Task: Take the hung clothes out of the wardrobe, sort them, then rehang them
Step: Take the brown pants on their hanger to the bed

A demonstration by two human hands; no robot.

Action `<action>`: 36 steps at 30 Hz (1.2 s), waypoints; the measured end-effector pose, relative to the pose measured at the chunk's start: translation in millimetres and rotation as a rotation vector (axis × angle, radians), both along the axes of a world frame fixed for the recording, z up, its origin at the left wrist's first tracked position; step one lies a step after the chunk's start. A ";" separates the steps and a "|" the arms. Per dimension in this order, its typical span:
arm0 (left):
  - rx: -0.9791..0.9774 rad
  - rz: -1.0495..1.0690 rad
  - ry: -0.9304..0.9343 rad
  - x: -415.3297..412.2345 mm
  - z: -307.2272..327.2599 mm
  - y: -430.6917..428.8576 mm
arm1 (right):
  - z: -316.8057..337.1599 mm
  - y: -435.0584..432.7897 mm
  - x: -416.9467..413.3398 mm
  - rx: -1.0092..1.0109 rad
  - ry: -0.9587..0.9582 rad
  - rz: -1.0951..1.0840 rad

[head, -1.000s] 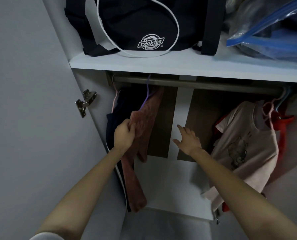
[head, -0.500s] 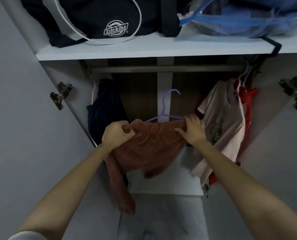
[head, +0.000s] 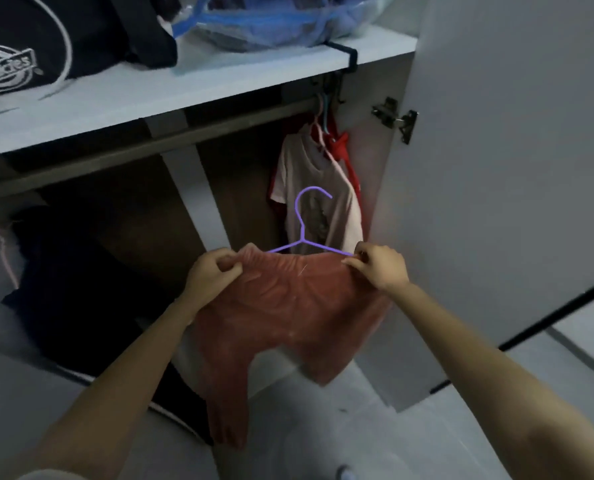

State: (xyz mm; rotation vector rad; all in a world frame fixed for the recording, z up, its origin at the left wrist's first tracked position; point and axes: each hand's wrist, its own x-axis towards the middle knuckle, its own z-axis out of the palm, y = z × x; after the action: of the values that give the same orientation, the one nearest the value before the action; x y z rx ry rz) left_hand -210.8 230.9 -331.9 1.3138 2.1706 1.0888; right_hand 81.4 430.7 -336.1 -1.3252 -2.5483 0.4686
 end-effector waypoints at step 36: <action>0.025 -1.283 0.038 640.9 -26.7 72.5 | 4.4 -377.5 583.4 -0.121 0.376 -1.422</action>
State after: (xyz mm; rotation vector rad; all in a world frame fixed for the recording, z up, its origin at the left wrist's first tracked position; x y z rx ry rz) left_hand 430.2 303.4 -358.7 2.1749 0.8682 0.5090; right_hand 664.8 53.3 -331.8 -2.3141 -0.8479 0.4461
